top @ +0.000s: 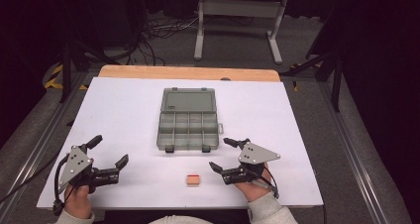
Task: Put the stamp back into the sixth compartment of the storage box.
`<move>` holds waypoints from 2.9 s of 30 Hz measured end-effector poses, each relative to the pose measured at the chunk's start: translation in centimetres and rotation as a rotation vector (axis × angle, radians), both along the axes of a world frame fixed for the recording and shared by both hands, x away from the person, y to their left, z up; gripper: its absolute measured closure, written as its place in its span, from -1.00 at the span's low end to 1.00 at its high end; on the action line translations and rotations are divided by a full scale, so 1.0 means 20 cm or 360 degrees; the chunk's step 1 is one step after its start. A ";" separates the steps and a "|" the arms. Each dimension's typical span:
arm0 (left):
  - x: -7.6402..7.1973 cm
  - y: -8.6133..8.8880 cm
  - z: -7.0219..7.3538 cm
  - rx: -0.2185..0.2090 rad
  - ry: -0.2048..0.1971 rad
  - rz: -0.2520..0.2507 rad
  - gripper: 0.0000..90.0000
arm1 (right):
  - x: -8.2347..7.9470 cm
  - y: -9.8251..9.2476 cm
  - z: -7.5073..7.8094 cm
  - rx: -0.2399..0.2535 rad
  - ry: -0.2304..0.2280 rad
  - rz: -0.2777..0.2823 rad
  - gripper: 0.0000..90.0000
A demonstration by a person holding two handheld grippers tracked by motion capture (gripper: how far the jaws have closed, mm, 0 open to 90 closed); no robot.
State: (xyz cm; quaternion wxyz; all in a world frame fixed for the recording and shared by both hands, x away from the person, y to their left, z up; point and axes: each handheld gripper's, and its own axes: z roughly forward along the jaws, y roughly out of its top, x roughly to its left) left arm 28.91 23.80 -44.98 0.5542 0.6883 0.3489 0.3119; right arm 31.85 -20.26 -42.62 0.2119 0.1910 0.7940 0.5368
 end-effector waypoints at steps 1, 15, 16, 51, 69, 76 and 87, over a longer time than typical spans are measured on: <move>0.00 0.00 0.00 0.0006 0.0002 0.0002 -0.99 | 0.01 0.01 0.01 -0.0013 0.0010 0.0008 -0.67; -0.01 -0.01 0.00 0.0032 -0.0023 -0.0004 -0.99 | 0.07 0.18 0.06 -0.0146 0.0079 0.0134 -0.62; -0.01 -0.01 0.00 0.0032 -0.0023 -0.0004 -0.99 | 0.07 0.19 0.06 -0.0151 0.0080 0.0140 -0.62; -0.01 -0.01 0.00 0.0047 -0.0039 0.0006 -0.99 | 0.16 0.46 0.08 -0.0264 0.0203 0.0333 -0.60; 0.00 -0.02 0.00 0.0057 -0.0035 0.0008 -0.99 | 0.17 0.51 0.07 -0.0487 0.0339 0.0432 -0.44; -0.01 -0.02 0.00 0.0056 -0.0035 0.0006 -0.99 | 0.17 0.53 0.05 -0.0646 0.0418 0.0488 -0.39; 0.00 -0.02 0.00 0.0065 -0.0034 0.0005 -0.99 | 0.17 0.55 0.03 -0.0850 0.0479 0.0557 -0.32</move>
